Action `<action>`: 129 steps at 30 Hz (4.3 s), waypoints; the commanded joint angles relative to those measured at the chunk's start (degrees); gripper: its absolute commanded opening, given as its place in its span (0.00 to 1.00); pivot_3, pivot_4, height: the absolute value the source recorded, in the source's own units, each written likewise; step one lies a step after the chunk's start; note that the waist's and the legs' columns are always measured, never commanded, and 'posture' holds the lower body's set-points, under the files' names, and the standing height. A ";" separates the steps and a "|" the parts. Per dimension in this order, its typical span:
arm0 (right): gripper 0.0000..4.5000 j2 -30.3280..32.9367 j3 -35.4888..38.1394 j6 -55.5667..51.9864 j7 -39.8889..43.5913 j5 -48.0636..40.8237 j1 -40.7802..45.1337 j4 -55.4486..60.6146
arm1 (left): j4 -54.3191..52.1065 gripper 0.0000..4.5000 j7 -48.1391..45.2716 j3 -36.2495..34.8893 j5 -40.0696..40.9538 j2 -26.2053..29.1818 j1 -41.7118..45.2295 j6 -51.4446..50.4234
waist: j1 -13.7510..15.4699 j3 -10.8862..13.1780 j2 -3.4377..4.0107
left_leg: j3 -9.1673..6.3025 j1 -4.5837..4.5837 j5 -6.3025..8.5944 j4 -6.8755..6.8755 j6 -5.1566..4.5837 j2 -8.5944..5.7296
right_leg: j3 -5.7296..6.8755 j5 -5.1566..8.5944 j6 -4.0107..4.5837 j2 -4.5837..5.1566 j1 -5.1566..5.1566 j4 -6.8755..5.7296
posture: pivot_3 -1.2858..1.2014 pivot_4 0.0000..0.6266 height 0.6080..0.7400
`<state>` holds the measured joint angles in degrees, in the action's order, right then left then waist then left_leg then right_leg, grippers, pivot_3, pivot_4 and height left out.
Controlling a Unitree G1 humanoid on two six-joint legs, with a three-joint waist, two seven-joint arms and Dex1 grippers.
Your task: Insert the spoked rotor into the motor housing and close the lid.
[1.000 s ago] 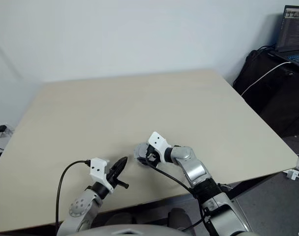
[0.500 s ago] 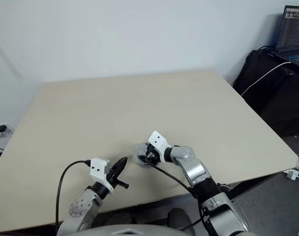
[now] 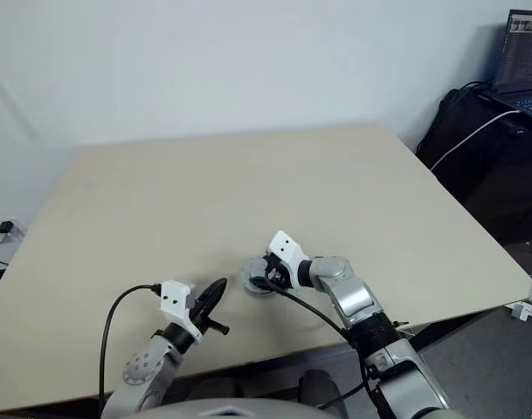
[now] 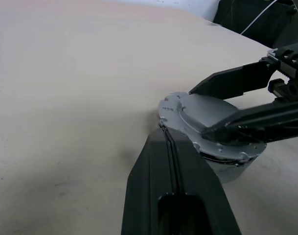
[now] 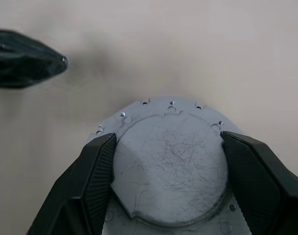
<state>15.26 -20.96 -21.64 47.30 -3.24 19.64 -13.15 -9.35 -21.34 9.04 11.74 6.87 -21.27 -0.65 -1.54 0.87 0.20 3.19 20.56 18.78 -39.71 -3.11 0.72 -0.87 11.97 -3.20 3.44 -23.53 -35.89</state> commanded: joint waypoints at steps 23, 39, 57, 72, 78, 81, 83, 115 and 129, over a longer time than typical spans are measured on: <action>0.69 -0.75 -0.55 5.14 -1.87 1.88 -0.07 -0.82 | -2.00 0.00 -0.31 0.07 0.54 -0.25 0.69 0.66 | -0.10 0.00 0.00 | 0.01 -0.01 -0.01 0.00 0.01 0.01 | 0.00 0.00 -0.01 -0.01 0.00 -0.01 | 0.52 0.00 1.00; 0.69 -0.67 -0.72 7.97 -1.96 3.16 -0.21 -1.89 | -2.22 0.00 -0.45 0.08 0.54 -0.02 0.53 0.63 | -0.09 0.00 0.00 | 0.01 -0.01 -0.01 0.00 0.01 0.01 | 0.00 0.00 -0.01 -0.01 0.01 -0.01 | 0.52 0.00 1.00; 0.69 -0.40 -0.15 6.02 -0.41 2.13 -0.41 -1.93 | -2.07 0.00 -0.60 -0.12 0.57 0.26 0.49 0.73 | -0.05 -0.01 0.00 | 0.00 -0.03 -0.01 0.00 0.01 0.01 | 0.00 -0.01 -0.01 -0.01 0.02 -0.02 | 0.52 0.00 1.00; 0.69 0.81 -0.24 5.08 1.02 1.32 -0.34 -1.33 | -2.19 0.00 -0.50 0.03 0.55 0.17 0.26 0.72 | -0.03 -0.02 0.01 | 0.00 -0.03 -0.01 0.00 0.01 0.01 | 0.00 0.00 -0.01 0.00 0.02 -0.01 | 0.52 0.00 1.00; 0.69 -0.79 0.90 6.61 -2.03 1.17 -0.14 -2.10 | -2.11 0.00 -0.44 -0.02 0.54 0.08 0.28 0.76 | -0.08 -0.01 0.00 | 0.00 -0.03 -0.01 0.00 0.01 0.02 | 0.00 -0.01 -0.01 -0.01 0.02 -0.02 | 0.52 0.00 1.00; 0.69 -0.88 0.80 7.08 -2.52 1.26 0.01 -2.39 | -2.10 0.00 -0.42 -0.03 0.53 0.05 0.29 0.78 | -0.06 -0.01 0.01 | 0.01 -0.02 -0.01 0.00 0.01 0.01 | 0.00 -0.01 -0.01 0.00 0.02 -0.02 | 0.52 0.00 1.00; 0.69 -0.86 0.70 7.38 -2.76 1.42 0.12 -2.57 | -2.08 0.00 -0.41 -0.05 0.53 0.03 0.31 0.82 | -0.06 -0.01 0.01 | 0.01 -0.02 -0.01 0.00 0.01 0.01 | 0.00 0.00 -0.01 0.00 0.02 -0.02 | 0.52 0.00 1.00; 0.69 0.72 0.02 10.10 -1.96 3.34 0.52 -4.61 | -2.62 0.00 -0.22 -0.02 0.59 -0.19 0.36 0.42 | 0.04 -0.02 0.02 | 0.00 -0.03 -0.02 -0.01 0.01 0.00 | 0.00 -0.01 -0.01 0.00 0.03 -0.02 | 0.52 0.00 1.00; 0.69 0.61 -0.71 5.80 -1.63 3.54 0.65 -3.89 | -2.21 0.00 2.18 -0.99 2.39 -1.85 6.32 -5.77 | 0.20 -0.05 0.01 | -0.02 -0.12 -0.06 -0.02 -0.02 0.00 | 0.00 -0.03 -0.05 0.00 0.16 -0.01 | 0.52 0.00 1.00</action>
<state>15.59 -21.88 -14.72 46.09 -0.64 19.84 -17.24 -10.06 -20.05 8.33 13.65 5.54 -16.68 -4.70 -1.34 0.82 0.21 3.16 20.44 18.71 -39.73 -3.13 0.71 -0.88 11.92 -3.28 3.44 -23.36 -35.91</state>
